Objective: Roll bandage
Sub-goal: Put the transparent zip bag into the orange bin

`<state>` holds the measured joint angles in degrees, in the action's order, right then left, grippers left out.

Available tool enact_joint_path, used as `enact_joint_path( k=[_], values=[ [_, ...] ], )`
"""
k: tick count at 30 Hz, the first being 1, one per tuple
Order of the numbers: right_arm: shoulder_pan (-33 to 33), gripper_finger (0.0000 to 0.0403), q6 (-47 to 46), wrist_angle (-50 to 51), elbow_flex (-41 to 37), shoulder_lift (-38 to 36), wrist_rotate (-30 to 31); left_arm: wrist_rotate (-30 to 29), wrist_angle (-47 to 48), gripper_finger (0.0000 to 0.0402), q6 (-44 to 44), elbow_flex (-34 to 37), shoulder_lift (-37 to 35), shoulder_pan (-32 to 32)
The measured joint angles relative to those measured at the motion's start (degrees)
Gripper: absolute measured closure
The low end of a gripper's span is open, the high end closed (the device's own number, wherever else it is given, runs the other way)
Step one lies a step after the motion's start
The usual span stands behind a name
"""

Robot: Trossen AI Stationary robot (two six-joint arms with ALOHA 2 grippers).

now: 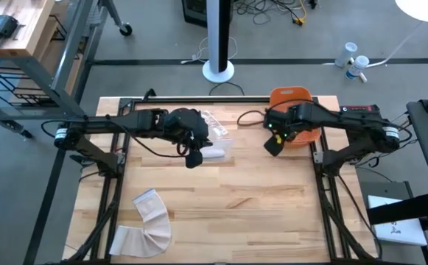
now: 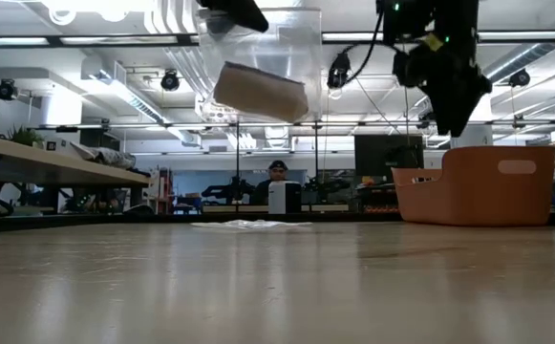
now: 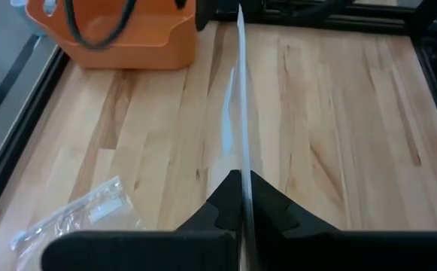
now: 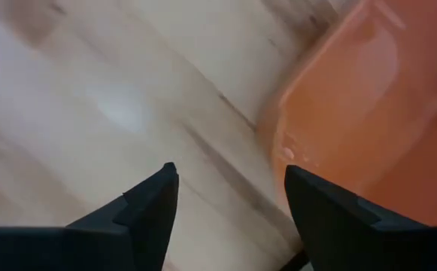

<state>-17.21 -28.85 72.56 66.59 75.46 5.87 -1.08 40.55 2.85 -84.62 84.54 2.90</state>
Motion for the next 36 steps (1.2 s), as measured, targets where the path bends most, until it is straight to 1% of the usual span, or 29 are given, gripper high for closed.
enact_joint_path(
  k=[5,8,10,12,15,19,20,25,29,32,36],
  values=[
    [-3.94,0.0193,1.38,-1.2,-3.96,2.38,-1.01,-1.29,-0.09,0.0401,-0.48,0.0,-0.16,0.0],
    [-4.59,0.021,2.91,-2.66,-6.57,3.66,-3.23,-1.36,-0.15,0.0401,-0.59,0.0,-0.16,0.0],
    [-4.54,0.0227,4.64,-4.51,-7.74,4.34,-3.47,-1.44,-0.21,0.0401,-0.61,0.0,-0.16,0.0],
    [-3.84,0.0254,8.88,-5.78,-8.57,4.38,-3.37,-1.42,-0.12,0.0401,-0.5,0.0,-0.23,0.0],
    [-1.53,0.0307,16.93,-7.59,-8.66,4.96,-3.37,-1.4,-0.82,0.0401,0.53,0.0,-0.31,0.0],
    [1.8,0.0382,25.86,-6.72,-7.02,5.72,-3.34,-1.04,-0.75,0.0401,0.91,0.0,-0.31,-0.1],
    [2.64,0.0391,27.9,-6.24,-6.58,5.76,-3.13,-1.01,-0.58,0.0401,0.96,0.0,-0.31,-0.17],
    [6.48,0.0392,36.52,-4.57,-4.63,5.77,-2.22,-1.01,-0.56,0.0401,1.03,0.0,-0.33,-0.17],
    [9.58,0.0399,37.39,-4.49,-3.58,5.66,-3.12,-1.05,-0.93,0.0401,0.63,0.0,-0.33,-0.17],
    [10.39,0.04,37.94,-4.53,-3.87,5.73,-2.82,-1.16,-2.13,0.0401,-0.24,0.0,-0.28,-0.04],
    [12.02,0.0397,42.49,-4.35,-4.88,5.79,-2.63,-1.23,-7.03,0.0401,0.58,0.0,0.99,-0.04]
  ],
)
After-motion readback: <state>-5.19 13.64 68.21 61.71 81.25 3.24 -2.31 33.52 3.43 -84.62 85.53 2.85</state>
